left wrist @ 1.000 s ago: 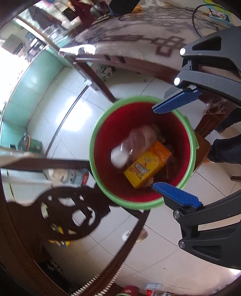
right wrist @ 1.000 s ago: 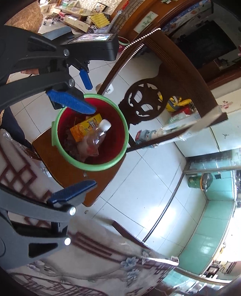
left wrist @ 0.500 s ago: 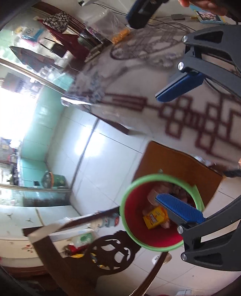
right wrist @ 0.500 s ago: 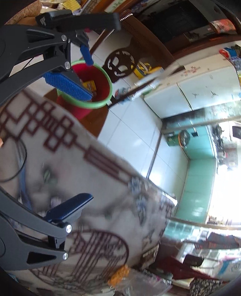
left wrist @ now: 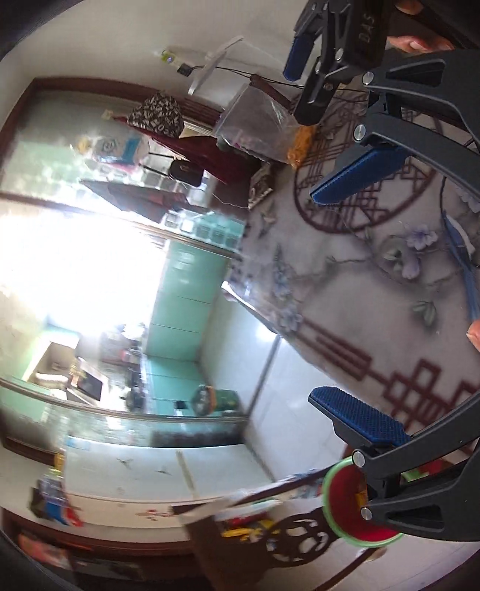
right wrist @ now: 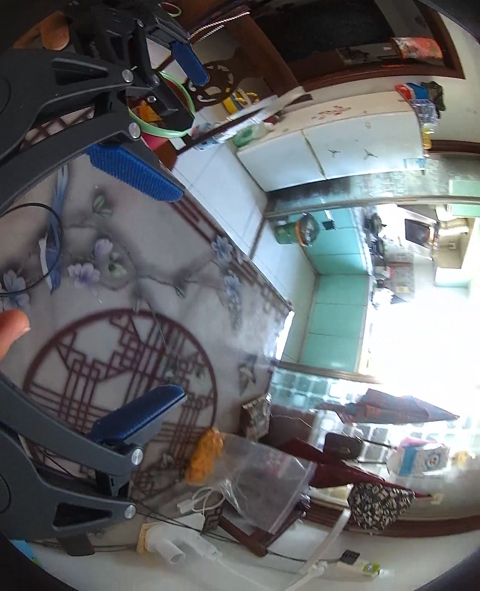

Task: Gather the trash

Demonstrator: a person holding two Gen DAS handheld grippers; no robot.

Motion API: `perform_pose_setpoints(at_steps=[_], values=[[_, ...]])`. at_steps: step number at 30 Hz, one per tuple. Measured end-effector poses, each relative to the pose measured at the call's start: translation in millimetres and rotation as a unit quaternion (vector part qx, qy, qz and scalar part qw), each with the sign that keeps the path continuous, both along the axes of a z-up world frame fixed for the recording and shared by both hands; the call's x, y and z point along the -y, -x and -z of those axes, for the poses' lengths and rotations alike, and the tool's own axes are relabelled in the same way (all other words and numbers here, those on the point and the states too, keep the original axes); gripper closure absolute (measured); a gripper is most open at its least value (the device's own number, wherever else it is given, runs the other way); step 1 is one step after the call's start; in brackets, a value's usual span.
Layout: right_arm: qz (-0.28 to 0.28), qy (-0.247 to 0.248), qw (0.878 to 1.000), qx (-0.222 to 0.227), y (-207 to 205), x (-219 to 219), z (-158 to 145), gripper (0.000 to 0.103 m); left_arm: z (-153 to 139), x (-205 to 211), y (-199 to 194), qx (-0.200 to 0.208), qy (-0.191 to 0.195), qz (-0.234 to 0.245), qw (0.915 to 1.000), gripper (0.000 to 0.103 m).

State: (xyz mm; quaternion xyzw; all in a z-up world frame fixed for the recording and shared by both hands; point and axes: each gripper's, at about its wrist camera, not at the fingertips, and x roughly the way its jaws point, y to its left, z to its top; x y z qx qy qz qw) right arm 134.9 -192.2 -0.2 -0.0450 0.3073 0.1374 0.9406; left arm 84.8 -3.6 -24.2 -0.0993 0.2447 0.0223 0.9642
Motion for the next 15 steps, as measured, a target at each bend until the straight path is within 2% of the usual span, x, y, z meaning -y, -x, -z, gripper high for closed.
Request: perform_pose_setpoints(at_steps=[3,6,8,10,12,15], values=[[0.042,0.0,0.997,0.072,12,19,-13,0.005,-18,24,-4,0.01,-0.031,0.001,0.9995,0.008],[0.077,-0.004,0.988,0.136,24,29,-23,0.005,-31,37,-9,0.013,-0.034,-0.013,0.9993,0.008],[0.095,-0.012,0.989,0.112,21,37,-27,0.005,-37,41,-11,0.017,-0.034,-0.033,0.9987,0.008],[0.091,-0.028,0.994,0.049,10,45,-26,0.005,-43,44,-11,0.019,-0.034,-0.049,0.9981,0.008],[0.09,-0.045,0.995,0.013,2,52,-23,0.005,-48,43,-11,0.023,-0.031,-0.057,0.9976,0.008],[0.1,-0.042,0.994,0.005,0,58,-22,0.005,-51,43,-10,0.02,-0.026,-0.075,0.9967,0.008]])
